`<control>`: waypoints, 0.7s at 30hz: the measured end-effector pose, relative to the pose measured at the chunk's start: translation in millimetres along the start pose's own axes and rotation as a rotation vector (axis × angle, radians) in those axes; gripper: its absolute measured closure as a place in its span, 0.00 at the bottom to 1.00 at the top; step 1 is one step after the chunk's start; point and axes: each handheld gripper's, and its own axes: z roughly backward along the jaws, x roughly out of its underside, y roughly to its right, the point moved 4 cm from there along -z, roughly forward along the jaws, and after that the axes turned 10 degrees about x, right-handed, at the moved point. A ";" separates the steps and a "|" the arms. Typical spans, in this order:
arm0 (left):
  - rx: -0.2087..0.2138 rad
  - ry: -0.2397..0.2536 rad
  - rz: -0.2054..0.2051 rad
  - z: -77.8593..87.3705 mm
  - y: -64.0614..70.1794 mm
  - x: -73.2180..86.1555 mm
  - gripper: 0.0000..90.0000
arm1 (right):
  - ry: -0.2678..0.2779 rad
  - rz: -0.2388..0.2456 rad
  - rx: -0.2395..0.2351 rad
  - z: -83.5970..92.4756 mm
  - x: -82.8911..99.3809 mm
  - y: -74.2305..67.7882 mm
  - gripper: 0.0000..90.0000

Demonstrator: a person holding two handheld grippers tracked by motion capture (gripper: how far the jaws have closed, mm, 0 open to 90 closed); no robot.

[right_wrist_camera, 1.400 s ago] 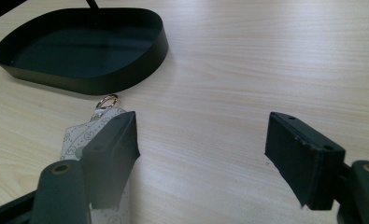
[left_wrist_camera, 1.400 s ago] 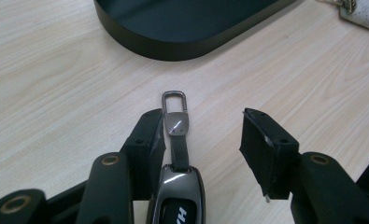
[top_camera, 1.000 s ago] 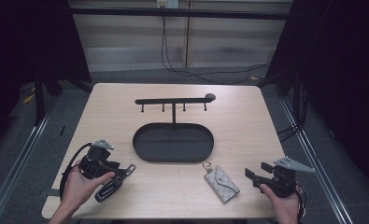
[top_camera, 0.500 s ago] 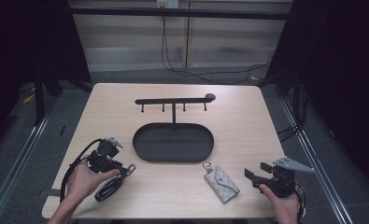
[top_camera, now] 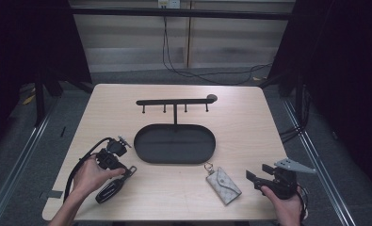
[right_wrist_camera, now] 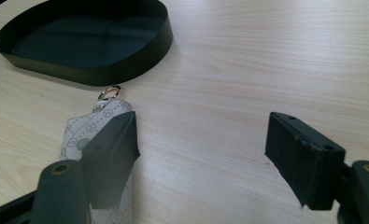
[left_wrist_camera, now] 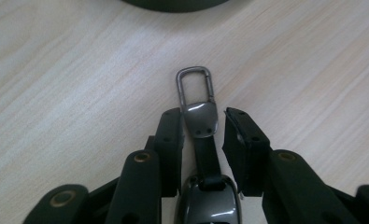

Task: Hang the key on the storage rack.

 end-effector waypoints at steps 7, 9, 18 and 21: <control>0.004 -0.051 0.005 -8.9 -2.2 -2.1 0.71 | -0.007 0.009 0.000 -0.7 0.3 -1.2 0.28; -0.001 -0.060 0.010 -11.1 -2.3 -2.3 0.71 | -0.008 0.007 0.001 -1.2 0.3 -0.7 0.27; -0.035 -0.108 -0.004 -15.5 -0.3 -8.2 0.74 | -0.015 0.018 -0.002 -2.1 0.6 -2.4 0.27; -0.065 -0.132 0.002 -17.9 3.1 -10.8 0.75 | -0.018 0.019 -0.003 -2.4 0.7 -2.2 0.27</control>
